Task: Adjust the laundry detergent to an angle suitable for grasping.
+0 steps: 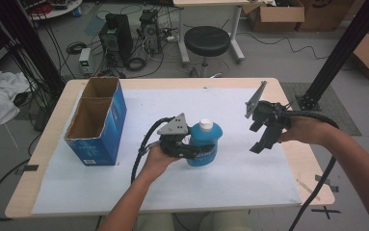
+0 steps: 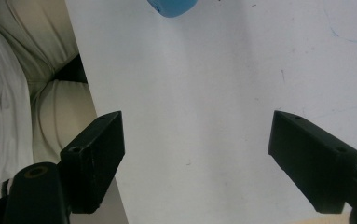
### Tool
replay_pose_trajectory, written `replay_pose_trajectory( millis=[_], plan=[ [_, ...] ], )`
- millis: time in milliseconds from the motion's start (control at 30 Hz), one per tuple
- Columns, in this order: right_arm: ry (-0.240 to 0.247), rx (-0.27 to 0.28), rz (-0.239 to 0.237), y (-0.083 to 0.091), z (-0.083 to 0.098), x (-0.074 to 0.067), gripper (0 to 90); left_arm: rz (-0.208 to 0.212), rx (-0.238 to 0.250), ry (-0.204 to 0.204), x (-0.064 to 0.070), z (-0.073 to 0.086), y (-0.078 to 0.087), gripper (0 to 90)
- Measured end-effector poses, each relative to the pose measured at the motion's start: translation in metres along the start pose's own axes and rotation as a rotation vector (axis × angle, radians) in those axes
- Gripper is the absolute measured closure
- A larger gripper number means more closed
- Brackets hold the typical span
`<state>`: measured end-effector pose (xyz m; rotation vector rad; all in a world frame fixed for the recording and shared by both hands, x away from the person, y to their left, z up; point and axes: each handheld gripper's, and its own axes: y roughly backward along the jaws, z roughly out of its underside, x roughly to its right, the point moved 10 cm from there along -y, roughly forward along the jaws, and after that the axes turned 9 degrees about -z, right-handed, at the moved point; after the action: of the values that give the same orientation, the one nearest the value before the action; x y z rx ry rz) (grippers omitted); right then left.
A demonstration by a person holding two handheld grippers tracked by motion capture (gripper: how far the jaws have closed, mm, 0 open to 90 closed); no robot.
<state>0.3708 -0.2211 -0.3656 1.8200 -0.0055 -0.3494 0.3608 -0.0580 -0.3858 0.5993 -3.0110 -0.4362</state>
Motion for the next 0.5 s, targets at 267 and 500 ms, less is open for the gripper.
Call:
replay_pose_trajectory(
  millis=[267,500],
  plan=[
    [-0.006,-0.007,0.000,-0.001,0.000,-0.002,18.3,0.043,0.003,-0.013,0.000,0.006,0.006,43.8],
    [-0.013,-0.008,-0.003,-0.004,-0.002,-0.004,18.3,0.091,-0.014,-0.016,0.002,0.015,0.004,43.9]
  ],
)
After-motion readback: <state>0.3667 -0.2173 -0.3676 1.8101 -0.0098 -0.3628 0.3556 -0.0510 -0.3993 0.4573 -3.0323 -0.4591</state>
